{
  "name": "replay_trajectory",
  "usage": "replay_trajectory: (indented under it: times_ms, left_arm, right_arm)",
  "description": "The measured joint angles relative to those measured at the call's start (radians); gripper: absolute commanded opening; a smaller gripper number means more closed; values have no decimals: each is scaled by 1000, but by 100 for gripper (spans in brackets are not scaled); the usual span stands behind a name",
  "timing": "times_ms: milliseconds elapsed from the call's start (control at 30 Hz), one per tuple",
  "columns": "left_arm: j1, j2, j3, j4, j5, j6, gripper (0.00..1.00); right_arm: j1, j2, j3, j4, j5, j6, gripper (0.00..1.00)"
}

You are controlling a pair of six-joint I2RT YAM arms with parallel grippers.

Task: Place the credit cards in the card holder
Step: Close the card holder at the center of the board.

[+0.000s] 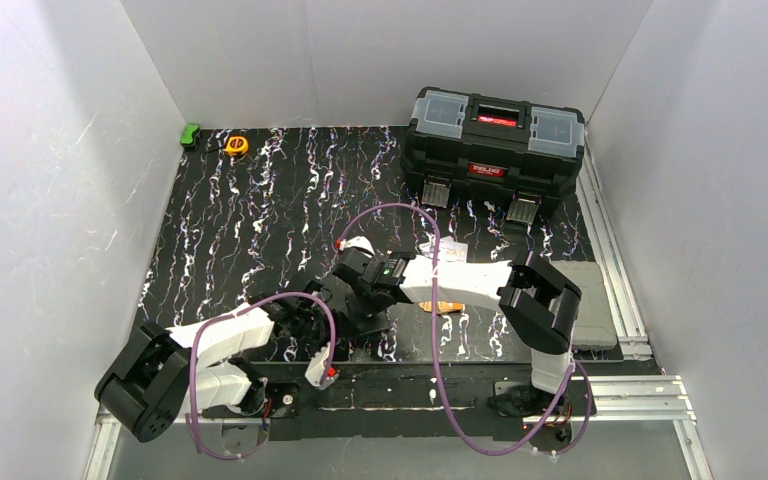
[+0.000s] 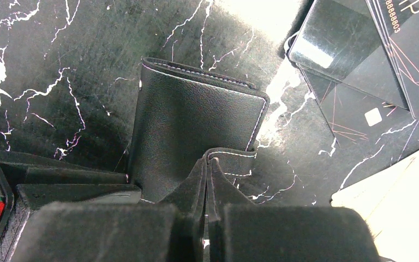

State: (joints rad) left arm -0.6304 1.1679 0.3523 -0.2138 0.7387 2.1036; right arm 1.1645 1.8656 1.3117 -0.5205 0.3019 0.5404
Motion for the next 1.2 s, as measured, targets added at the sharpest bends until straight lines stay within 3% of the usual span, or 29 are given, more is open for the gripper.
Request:
replay_trajectory:
  times_ms: [1200]
  left_arm:
    - [-2, 0, 0, 0, -3, 0, 18]
  right_arm:
    - [-11, 8, -11, 23, -36, 2, 1]
